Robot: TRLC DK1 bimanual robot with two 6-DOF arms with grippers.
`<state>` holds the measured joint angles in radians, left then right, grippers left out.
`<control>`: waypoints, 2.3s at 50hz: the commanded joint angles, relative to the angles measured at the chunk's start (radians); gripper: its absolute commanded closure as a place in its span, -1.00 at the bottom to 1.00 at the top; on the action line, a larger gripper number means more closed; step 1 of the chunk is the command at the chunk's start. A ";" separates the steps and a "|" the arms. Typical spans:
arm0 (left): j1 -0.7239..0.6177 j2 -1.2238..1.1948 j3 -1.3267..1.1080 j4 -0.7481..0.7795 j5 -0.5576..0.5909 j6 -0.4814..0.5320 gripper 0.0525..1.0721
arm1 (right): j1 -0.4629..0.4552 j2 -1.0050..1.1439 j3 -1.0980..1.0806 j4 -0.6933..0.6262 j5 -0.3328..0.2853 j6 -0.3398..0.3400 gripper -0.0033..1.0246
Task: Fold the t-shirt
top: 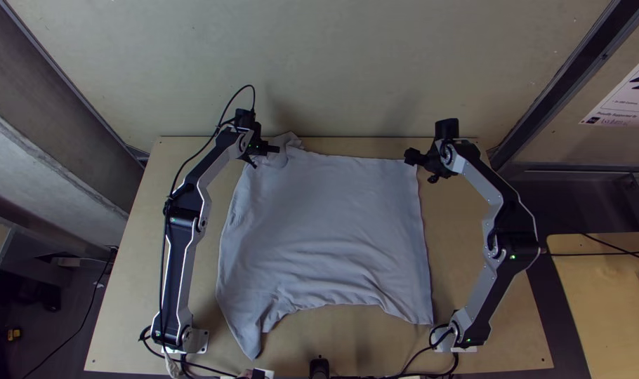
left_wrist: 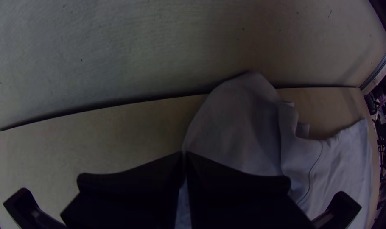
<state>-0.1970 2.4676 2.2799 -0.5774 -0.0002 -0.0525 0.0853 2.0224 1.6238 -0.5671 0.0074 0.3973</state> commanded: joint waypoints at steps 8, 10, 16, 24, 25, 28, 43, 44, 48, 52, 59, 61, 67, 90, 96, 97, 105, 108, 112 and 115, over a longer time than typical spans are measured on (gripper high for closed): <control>0.016 -0.048 0.010 -0.056 0.005 -0.012 0.95 | 0.013 0.144 0.168 -0.031 0.000 0.044 -0.68; 0.018 -0.052 0.009 -0.061 0.005 -0.012 0.95 | 0.013 0.170 0.202 -0.053 0.002 0.049 -0.68; 0.024 -0.059 0.004 -0.064 0.005 -0.014 0.95 | 0.013 0.254 0.295 -0.132 0.006 0.054 -0.68; 0.027 -0.067 0.003 -0.070 0.003 -0.015 0.95 | 0.013 0.305 0.337 -0.160 0.008 0.051 -0.67; 0.027 -0.067 0.003 -0.072 0.003 -0.015 0.95 | 0.013 0.308 0.338 -0.160 0.008 0.049 -0.60; 0.028 -0.068 0.003 -0.075 0.003 -0.015 0.95 | 0.014 0.315 0.344 -0.160 0.009 0.046 -0.11; 0.044 -0.102 0.003 -0.076 0.003 -0.014 0.95 | 0.022 0.337 0.354 -0.160 0.029 0.009 0.95; 0.047 -0.107 0.003 -0.076 0.003 -0.014 0.95 | 0.024 0.334 0.352 -0.160 0.031 0.009 0.95; 0.061 -0.121 0.003 -0.076 0.003 -0.014 0.95 | 0.031 0.326 0.358 -0.151 0.051 0.008 0.95; 0.082 -0.133 0.003 -0.076 0.005 -0.017 0.95 | 0.037 0.320 0.369 -0.137 0.059 0.003 0.95; 0.122 -0.148 0.003 -0.064 0.005 -0.026 0.95 | 0.041 0.331 0.435 -0.135 0.066 -0.009 0.95; 0.128 -0.151 0.003 -0.061 0.005 -0.026 0.95 | 0.041 0.338 0.456 -0.135 0.066 -0.009 0.95; 0.142 -0.153 0.003 -0.044 0.006 -0.024 0.95 | 0.037 0.371 0.548 -0.135 0.068 -0.020 0.95; 0.131 -0.194 -0.028 -0.065 0.012 -0.024 0.95 | 0.037 0.384 0.622 -0.168 0.068 -0.069 0.95; 0.137 -0.246 -0.089 -0.078 0.037 -0.023 0.95 | 0.037 0.366 0.601 -0.189 0.068 -0.074 0.95; 0.137 -0.254 -0.095 -0.081 0.039 -0.023 0.95 | 0.037 0.363 0.599 -0.191 0.068 -0.075 0.95; 0.143 -0.312 -0.132 -0.113 0.063 -0.024 0.95 | 0.036 0.348 0.587 -0.198 0.072 -0.095 0.95; 0.143 -0.337 -0.158 -0.114 0.071 -0.024 0.95 | 0.036 0.338 0.581 -0.206 0.074 -0.104 0.95; 0.142 -0.368 -0.192 -0.113 0.081 -0.024 0.95 | 0.037 0.317 0.564 -0.208 0.078 -0.114 0.95; 0.140 -0.394 -0.223 -0.113 0.081 -0.024 0.95 | 0.039 0.299 0.545 -0.208 0.089 -0.126 0.95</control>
<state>-0.0635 2.1445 2.1132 -0.6765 0.0715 -0.0635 0.1242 2.3917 2.2120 -0.7631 0.0723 0.2993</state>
